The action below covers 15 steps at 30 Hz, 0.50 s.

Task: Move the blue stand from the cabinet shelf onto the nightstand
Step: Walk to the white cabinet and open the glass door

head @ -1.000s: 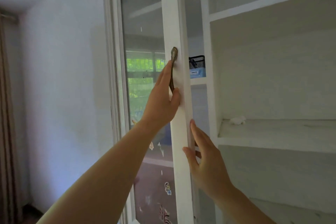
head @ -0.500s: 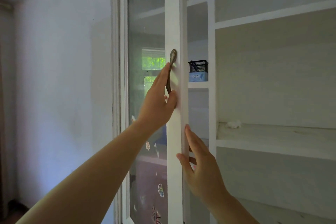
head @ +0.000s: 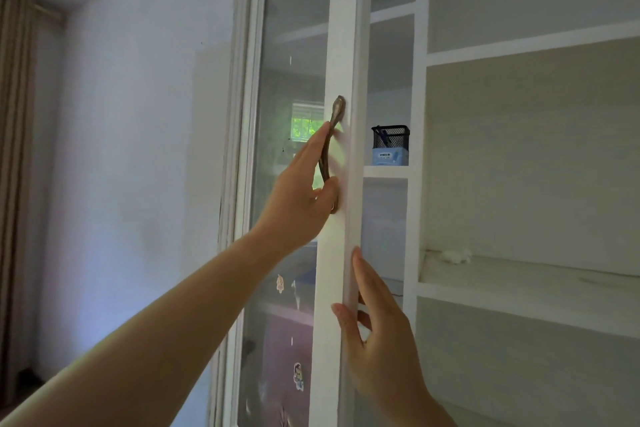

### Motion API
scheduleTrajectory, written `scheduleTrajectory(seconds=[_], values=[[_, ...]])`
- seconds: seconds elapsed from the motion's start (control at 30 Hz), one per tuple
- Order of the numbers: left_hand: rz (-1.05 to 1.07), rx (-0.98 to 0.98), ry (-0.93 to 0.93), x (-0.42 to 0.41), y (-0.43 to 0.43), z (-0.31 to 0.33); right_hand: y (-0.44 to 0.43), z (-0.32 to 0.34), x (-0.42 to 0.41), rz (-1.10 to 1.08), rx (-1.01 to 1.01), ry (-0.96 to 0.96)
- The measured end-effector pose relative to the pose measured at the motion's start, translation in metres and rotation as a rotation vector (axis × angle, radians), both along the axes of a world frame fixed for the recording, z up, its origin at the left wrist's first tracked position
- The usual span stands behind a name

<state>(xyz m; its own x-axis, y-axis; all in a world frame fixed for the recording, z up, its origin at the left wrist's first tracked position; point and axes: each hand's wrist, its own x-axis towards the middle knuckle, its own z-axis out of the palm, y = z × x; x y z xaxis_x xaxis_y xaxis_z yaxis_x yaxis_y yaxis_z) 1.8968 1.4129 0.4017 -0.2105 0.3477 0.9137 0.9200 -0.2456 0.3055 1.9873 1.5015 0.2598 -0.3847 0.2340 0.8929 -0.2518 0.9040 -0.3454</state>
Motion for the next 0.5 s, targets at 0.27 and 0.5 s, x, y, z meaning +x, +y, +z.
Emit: scheduleTrajectory(seconds=[0.27, 0.5], values=[[-0.079, 0.037, 0.0, -0.008, -0.018, -0.002, -0.031, 0.001, -0.001, -0.079, -0.009, 0.009], [-0.188, 0.023, -0.001, -0.028, -0.065, -0.002, -0.088, 0.002, -0.013, -0.21, 0.025, 0.01]])
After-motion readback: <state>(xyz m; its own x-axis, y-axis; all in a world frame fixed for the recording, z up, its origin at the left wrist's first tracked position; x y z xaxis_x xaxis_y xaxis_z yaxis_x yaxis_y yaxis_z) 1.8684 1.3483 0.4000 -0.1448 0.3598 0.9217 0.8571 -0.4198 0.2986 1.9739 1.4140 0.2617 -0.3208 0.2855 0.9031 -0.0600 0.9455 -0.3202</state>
